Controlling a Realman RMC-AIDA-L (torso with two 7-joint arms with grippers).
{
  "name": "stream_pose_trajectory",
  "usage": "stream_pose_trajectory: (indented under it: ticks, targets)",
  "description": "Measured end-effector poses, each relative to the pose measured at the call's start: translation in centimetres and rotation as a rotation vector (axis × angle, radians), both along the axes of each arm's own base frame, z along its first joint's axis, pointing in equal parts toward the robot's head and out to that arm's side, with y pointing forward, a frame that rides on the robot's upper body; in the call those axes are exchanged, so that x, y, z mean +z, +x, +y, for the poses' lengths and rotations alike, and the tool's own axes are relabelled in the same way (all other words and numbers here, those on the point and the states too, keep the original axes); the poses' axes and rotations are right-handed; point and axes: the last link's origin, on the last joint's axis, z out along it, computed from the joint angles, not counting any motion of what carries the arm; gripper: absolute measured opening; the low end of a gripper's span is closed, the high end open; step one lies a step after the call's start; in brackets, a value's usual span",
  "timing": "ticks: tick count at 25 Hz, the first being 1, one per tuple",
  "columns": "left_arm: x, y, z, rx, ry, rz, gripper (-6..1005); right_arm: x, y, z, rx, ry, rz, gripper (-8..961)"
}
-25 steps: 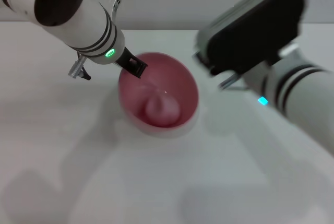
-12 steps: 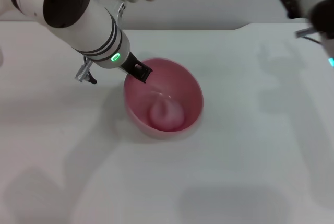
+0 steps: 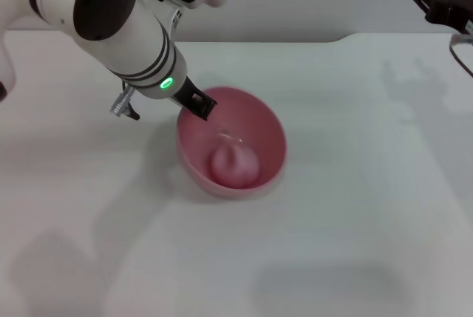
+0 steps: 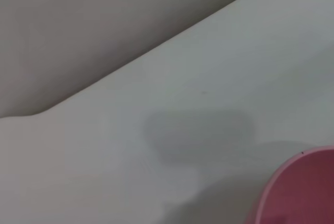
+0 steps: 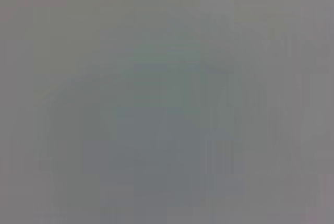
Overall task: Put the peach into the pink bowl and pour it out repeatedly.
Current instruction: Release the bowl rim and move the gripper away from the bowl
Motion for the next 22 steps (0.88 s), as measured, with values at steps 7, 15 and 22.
stream_pose_trajectory:
  ticks: [7,15,22]
  targets:
    - [-0.4,0.0,-0.2,0.001,-0.024,-0.016,47,0.6,3.3,-0.5,0.130,-0.026,0.106,603]
    - [-0.7,-0.7,-0.2,0.025,-0.031,-0.011,47,-0.7,7.5,-0.5,0.244,-0.191,0.214,603]
    - [-1.2,-0.9,-0.4,0.077,-0.053,-0.053,47,-1.9,9.4,0.7,0.172,-0.058,-0.011,603]
